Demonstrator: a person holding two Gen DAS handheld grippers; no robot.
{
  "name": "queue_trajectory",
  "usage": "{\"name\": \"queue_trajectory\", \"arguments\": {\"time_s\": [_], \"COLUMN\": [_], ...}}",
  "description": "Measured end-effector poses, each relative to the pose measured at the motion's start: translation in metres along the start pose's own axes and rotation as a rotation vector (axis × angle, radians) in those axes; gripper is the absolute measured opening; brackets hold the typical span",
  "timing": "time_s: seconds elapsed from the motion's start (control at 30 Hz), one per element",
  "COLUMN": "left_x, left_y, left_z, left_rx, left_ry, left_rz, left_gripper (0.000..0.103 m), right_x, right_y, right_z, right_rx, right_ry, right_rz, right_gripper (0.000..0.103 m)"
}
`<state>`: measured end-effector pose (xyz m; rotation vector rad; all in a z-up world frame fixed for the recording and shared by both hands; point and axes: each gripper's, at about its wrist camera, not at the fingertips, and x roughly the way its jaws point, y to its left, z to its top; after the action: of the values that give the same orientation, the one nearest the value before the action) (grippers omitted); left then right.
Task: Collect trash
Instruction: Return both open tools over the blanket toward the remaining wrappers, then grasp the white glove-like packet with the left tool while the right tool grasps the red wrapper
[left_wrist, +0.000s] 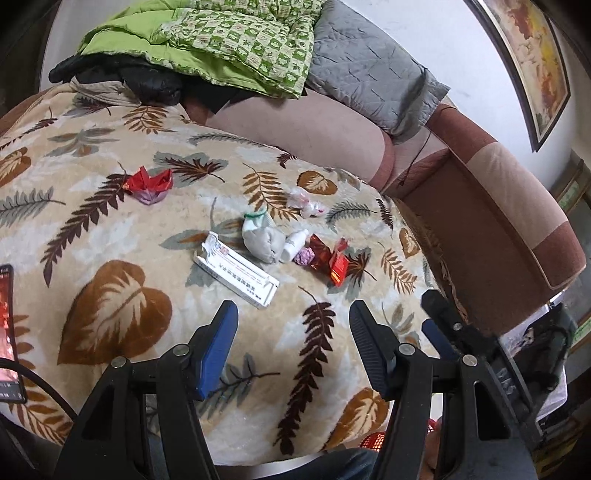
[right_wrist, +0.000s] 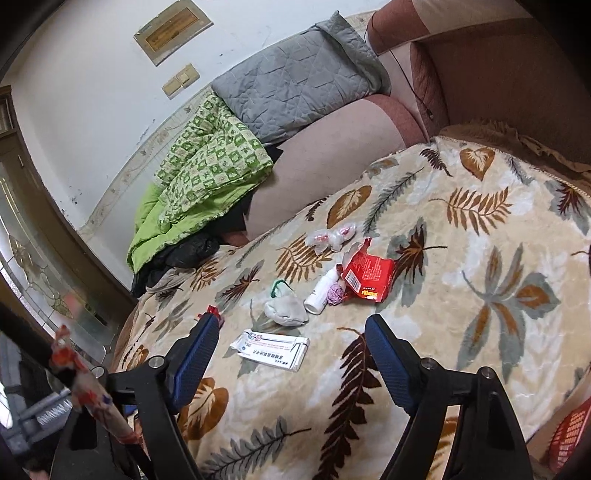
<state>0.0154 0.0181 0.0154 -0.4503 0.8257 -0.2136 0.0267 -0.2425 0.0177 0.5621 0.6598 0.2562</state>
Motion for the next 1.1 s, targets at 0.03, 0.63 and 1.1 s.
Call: {"name": "queue_trajectory", "arguments": {"time_s": [0.03,0.63,1.1], "left_x": [0.001,0.134,0.196], "left_y": [0.0,0.003,0.02], "left_z": [0.004,0.114,0.102], "left_rx": [-0.003,-0.129,-0.142], "left_ry": [0.0,0.168,0.3], "left_rz": [0.005,-0.01,0.078], "left_gripper": [0.061,0.062,0.062], "right_x": [0.004,0.126,0.163], "right_y": [-0.002,-0.036,-0.06], "right_z": [0.0,0.044,0.029], "right_rx": [0.007,0.001,-0.069], "right_ry": [0.001,0.019,0.03], "right_rz": [0.002,-0.101,-0.164], "right_gripper": [0.084,0.078,0.011]}}
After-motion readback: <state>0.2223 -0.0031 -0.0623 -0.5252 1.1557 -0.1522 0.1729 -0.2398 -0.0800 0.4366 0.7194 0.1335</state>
